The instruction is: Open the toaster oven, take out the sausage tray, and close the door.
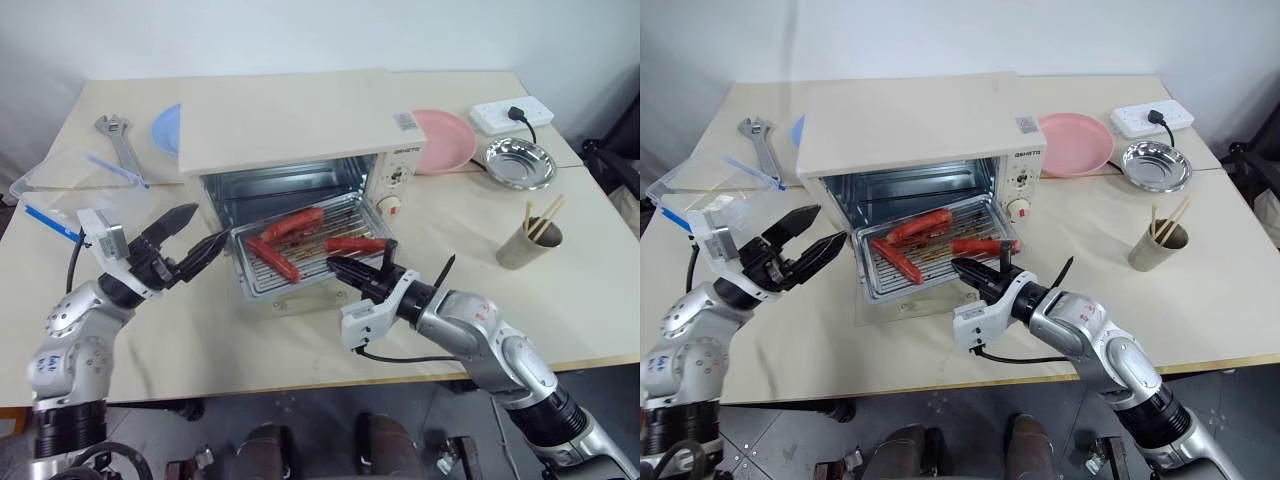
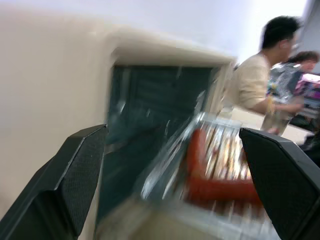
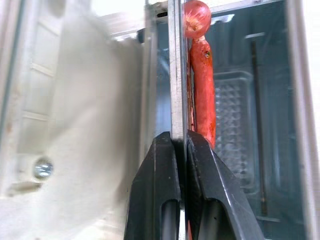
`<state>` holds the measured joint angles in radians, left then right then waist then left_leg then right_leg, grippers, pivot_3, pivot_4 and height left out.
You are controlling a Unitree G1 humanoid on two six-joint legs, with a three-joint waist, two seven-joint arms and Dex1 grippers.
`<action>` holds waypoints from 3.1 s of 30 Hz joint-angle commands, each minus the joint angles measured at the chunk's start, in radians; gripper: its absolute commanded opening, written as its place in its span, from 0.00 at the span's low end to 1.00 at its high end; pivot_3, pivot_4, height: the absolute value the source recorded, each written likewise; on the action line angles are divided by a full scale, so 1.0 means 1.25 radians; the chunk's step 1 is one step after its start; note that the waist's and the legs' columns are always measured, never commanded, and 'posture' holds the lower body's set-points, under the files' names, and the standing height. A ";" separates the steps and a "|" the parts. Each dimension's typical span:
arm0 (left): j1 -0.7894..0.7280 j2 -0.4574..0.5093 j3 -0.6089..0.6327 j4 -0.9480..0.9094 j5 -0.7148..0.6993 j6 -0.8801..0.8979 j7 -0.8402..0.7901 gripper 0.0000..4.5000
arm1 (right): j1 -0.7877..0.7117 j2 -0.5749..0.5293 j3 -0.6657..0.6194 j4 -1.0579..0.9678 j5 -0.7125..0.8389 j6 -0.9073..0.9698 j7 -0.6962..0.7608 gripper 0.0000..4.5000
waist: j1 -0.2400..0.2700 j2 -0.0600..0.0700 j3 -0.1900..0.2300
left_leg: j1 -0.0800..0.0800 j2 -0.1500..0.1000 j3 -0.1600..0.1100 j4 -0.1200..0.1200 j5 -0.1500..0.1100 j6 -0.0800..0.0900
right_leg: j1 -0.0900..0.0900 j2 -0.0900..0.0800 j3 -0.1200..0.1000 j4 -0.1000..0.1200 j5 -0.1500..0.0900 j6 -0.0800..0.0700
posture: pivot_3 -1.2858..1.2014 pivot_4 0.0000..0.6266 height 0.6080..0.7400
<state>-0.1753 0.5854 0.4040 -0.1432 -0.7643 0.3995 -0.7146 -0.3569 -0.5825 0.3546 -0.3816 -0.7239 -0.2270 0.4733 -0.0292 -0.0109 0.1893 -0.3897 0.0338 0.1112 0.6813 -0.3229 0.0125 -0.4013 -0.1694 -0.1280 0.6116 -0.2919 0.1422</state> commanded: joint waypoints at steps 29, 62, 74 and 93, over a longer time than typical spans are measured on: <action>0.156 0.051 -0.002 -0.170 -0.752 0.409 0.455 1.00 | -0.023 -0.005 -0.095 0.032 0.142 -0.216 -0.037 0.00 | 0.001 -0.001 0.001 | 0.002 0.000 -0.001 0.000 -0.001 0.000 | 0.003 0.000 0.001 -0.001 -0.001 -0.001 | 0.52 0.24 1.00; 0.184 0.044 -0.061 -0.179 -0.883 0.361 0.579 0.00 | -0.034 0.008 -0.119 0.022 0.205 -0.245 0.010 0.00 | 0.002 -0.001 0.001 | 0.002 0.000 -0.001 0.000 -0.001 0.000 | 0.004 0.001 0.001 -0.002 -0.001 -0.001 | 0.52 0.24 1.00; 0.220 0.054 -0.104 -0.190 -0.956 0.346 0.674 0.00 | -0.021 0.028 -0.106 -0.025 0.320 -0.125 0.141 0.00 | 0.002 -0.001 0.001 | 0.002 0.000 -0.001 0.000 -0.001 0.000 | 0.004 0.001 0.001 -0.002 -0.001 -0.001 | 0.52 0.24 1.00; 0.287 0.015 -0.133 -0.236 -0.966 0.308 0.725 0.00 | -0.022 0.010 -0.110 -0.037 0.610 0.036 0.384 0.36 | 0.003 -0.001 0.001 | 0.002 0.000 -0.002 0.000 -0.001 0.000 | 0.005 0.001 0.001 -0.004 -0.001 -0.002 | 0.52 0.24 1.00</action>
<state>0.1690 0.6015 0.2540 -0.4172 -1.9794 0.7727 0.1817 -0.3498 -0.5798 0.2643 -0.3552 -0.0138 -0.1562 0.9737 -0.0255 -0.0125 0.1900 -0.3868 0.0337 0.1089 0.6817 -0.3239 0.0122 -0.3951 -0.1684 -0.1274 0.6072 -0.2929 0.1403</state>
